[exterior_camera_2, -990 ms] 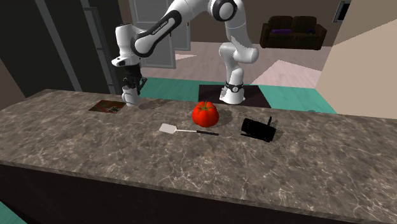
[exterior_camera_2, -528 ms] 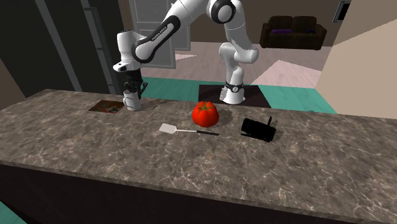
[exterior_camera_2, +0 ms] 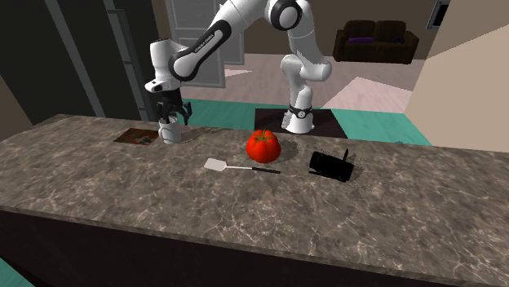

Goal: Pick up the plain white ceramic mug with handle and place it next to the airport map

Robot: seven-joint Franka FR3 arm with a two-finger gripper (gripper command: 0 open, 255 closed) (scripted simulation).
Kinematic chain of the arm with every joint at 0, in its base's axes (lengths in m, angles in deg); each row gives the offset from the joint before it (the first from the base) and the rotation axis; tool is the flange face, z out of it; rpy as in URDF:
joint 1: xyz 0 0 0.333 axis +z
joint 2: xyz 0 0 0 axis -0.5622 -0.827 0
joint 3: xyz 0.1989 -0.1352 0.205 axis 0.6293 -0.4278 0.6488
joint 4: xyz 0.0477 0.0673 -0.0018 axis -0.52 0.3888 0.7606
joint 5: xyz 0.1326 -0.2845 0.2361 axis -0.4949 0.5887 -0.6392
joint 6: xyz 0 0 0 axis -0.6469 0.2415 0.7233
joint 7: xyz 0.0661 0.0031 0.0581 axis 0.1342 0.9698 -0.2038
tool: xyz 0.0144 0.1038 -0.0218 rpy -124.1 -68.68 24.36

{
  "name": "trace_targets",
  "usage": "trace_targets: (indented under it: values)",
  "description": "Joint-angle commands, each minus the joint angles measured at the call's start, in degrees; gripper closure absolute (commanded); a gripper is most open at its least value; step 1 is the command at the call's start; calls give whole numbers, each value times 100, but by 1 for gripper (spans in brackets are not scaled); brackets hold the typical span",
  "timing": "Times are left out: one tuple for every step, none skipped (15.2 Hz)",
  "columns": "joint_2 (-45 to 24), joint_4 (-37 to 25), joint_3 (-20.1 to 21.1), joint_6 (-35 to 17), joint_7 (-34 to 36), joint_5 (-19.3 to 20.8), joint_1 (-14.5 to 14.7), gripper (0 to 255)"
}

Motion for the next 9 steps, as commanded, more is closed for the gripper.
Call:
trace_targets:
  values:
    - [0, 0, 0, 0, 0, 0, 0, 0]
    - [0, 0, 0, 0, 0, 0, 0, 0]
    - [0, 0, 0, 0, 0, 0, 0, 0]
    - [115, -40, -57, 137, 56, 90, 37, 0]
    - [225, -89, -111, 277, 110, 178, 72, 0]
    - [330, -146, -160, 421, 163, 263, 103, 0]
    - [410, -197, -196, 536, 203, 328, 124, 0]
    - [410, -197, -195, 536, 204, 329, 123, 0]
    - [410, -196, -195, 536, 204, 329, 123, 0]
